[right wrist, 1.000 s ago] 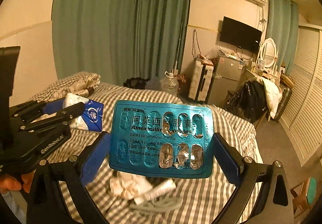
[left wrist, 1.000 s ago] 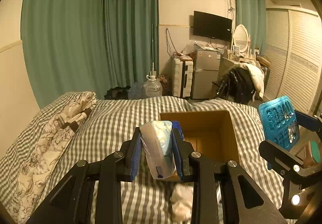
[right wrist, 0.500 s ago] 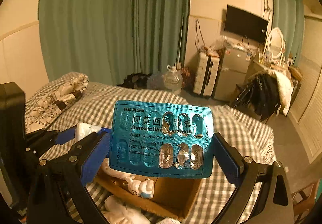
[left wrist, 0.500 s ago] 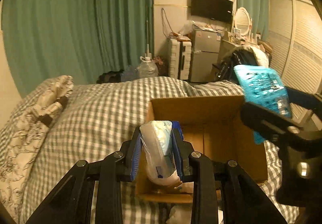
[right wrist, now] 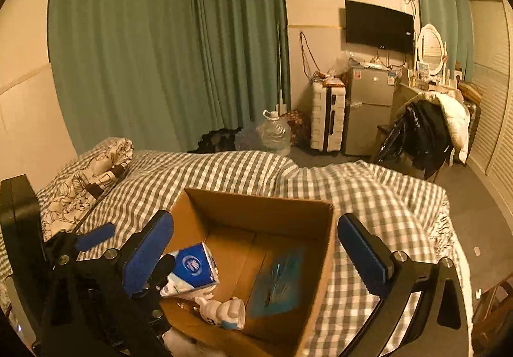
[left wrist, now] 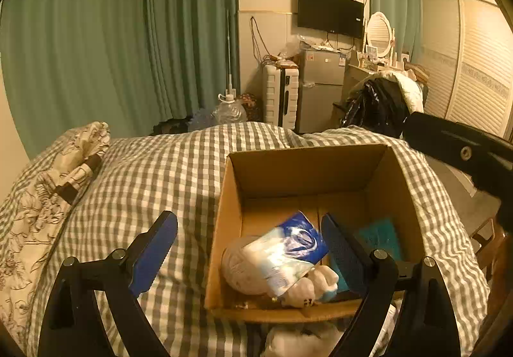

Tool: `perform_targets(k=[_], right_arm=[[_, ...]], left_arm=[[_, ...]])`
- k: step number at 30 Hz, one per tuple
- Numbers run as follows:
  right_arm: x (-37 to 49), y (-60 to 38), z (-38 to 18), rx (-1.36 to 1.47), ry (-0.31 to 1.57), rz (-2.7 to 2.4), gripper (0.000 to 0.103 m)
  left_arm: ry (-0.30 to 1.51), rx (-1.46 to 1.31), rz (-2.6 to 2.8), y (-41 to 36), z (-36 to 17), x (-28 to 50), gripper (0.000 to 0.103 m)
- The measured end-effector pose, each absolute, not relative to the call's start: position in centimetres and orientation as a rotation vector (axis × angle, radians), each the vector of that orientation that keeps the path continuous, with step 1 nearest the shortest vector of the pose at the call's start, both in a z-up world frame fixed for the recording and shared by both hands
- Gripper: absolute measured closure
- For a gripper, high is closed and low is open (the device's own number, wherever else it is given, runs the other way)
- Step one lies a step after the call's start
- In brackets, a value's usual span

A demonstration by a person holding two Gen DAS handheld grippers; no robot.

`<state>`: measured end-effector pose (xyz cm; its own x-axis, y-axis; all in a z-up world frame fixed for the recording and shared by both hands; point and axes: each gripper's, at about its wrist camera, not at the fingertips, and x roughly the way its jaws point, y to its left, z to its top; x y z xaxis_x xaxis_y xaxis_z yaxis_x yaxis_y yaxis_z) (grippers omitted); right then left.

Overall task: Organize objects
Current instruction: 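Carry the tissue pack and blister pack into the box and open both tools, then withdraw from the box and grasp the cream cloth with the left tool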

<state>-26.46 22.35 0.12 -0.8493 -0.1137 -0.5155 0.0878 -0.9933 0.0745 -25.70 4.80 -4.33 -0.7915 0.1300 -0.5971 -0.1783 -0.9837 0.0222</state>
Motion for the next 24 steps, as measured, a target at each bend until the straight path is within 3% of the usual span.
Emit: perform_targets(k=[12, 24], right_arm=[[-18.2, 22.8, 4.0, 0.836, 0.055, -3.002, 0.0], [-15.1, 23.5, -7.0, 1.251, 0.064, -2.97, 0.0]], left_arm=[[0.181, -0.941, 2.876, 2.5, -1.4, -18.7, 0.009], [0.195, -1.19, 2.712, 5.1, -9.9, -15.7, 0.009]])
